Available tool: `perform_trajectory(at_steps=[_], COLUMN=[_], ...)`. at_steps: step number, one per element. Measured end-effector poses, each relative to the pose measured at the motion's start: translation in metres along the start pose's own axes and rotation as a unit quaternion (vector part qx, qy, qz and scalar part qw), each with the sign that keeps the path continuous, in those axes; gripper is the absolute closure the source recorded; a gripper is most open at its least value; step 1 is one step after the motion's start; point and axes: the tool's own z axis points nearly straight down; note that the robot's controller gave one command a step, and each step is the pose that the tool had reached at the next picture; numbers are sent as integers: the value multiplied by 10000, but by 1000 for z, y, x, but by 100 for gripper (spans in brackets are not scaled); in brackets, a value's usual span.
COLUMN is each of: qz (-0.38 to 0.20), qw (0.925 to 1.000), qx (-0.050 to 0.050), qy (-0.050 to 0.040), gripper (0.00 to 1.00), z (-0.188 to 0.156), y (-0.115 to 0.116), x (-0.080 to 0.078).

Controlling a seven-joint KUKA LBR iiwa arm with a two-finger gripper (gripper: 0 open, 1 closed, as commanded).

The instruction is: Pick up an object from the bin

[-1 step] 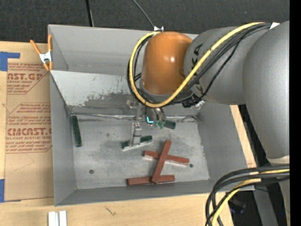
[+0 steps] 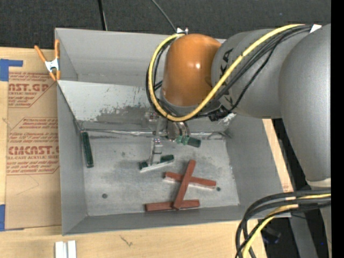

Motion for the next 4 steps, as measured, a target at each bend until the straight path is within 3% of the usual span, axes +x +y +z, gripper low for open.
perform_trajectory(at_steps=[1, 2, 3, 4], qz=[-447, 673, 674, 724], qw=[9990, 9977, 9977, 9974], qx=[0, 1, 0, 5], qy=[-29, 1, 1, -9], gripper=[0, 100, 100, 100], z=[28, 96, 96, -43], y=[-9, -53, -53, -93], x=[9, 17, 17, 18])
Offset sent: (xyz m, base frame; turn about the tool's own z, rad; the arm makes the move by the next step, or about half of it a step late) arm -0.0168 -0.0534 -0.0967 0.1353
